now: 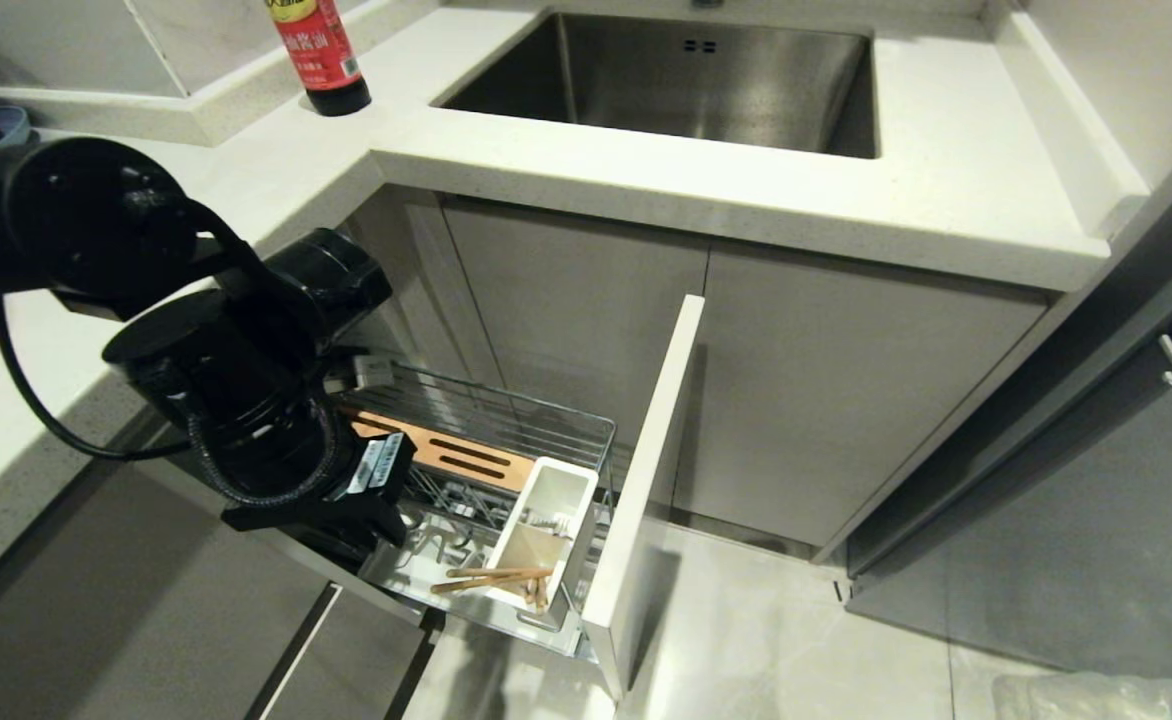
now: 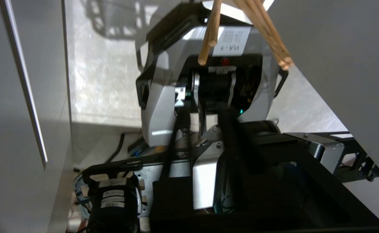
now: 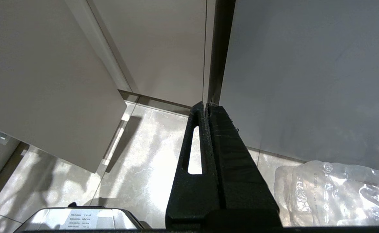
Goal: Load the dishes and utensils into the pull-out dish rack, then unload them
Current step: Take the chopsticks out of the cupboard
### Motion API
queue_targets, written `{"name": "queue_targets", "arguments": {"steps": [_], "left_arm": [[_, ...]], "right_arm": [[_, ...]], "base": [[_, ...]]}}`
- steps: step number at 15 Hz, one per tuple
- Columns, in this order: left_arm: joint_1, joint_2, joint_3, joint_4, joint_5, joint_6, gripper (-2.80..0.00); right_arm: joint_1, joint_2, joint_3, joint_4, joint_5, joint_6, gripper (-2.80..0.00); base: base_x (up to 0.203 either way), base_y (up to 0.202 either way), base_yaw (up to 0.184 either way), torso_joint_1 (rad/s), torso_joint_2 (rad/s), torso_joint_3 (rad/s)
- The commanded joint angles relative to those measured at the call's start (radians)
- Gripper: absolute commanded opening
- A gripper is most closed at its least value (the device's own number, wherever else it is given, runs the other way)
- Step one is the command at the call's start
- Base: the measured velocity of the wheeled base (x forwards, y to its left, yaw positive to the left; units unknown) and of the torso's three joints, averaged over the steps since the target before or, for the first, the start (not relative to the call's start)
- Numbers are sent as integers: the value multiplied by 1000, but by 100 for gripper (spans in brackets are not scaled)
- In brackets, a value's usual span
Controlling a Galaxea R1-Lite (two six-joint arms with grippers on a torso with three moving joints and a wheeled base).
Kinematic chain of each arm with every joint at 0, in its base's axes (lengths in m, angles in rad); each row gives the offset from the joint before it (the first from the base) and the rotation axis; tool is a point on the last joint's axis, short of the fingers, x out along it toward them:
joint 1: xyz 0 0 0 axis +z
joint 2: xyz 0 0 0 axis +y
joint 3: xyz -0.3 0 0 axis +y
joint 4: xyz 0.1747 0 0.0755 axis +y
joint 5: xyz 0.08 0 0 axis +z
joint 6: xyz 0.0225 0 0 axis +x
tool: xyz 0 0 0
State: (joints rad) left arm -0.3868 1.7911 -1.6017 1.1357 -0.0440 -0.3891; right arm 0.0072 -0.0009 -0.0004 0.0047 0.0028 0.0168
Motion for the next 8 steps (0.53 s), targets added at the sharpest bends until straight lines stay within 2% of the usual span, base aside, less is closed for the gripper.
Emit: {"name": "queue_targets", "arguments": {"steps": [1,8], "left_arm": [[-1,65,-9,7,-1,-3,0],[-1,220,-38,3,-10,-2,0]], "right_arm": [[0,1,0,0,0,0,-280],[0,0,-1,0,0,0,-280]], "base": [[0,0,0,0,0,0],[0,0,0,0,0,0]]}}
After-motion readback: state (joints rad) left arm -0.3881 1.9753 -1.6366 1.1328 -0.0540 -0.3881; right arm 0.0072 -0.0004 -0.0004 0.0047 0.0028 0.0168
